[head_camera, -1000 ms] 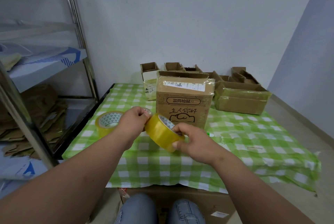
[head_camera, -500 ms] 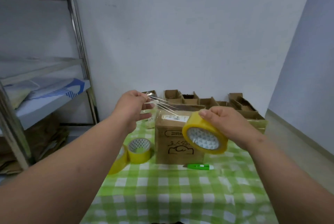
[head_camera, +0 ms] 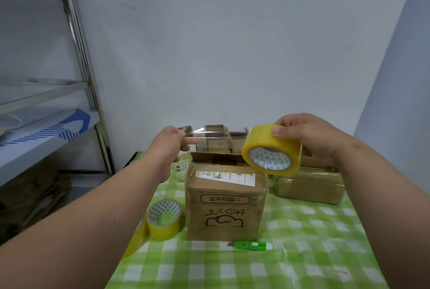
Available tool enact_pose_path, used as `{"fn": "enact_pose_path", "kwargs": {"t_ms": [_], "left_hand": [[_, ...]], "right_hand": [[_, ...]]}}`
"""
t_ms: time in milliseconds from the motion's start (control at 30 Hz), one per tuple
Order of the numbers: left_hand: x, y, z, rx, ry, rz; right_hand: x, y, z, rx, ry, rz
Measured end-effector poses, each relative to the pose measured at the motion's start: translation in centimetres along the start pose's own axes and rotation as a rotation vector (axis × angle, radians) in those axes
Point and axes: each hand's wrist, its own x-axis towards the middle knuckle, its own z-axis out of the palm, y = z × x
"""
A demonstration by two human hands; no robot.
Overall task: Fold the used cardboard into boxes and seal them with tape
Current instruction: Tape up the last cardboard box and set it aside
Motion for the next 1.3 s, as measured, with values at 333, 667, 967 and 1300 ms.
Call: {"fn": "enact_pose_path", "kwargs": {"t_ms": [333,667,967,1300], "left_hand": [[-0.3,-4.0,0.5,0.140,-0.064,-0.065],[-0.4,-5.7,0.9,-0.085,0.033,-0.182],[-0.4,-5.4,0.8,-0.032,0.064,-0.189],[-0.7,-5.2,1.0,-0.066,0.058,-0.189]], "right_hand": [[1.0,1.4,2.0,-0.118,0.087,0.059],[0.8,5.5,3.5,0.543,0.162,0.204],[0.7,5.4,5.3,0.685,0.227,0.197],[1.1,4.7,1.7,0.310,0.277,0.155]]}}
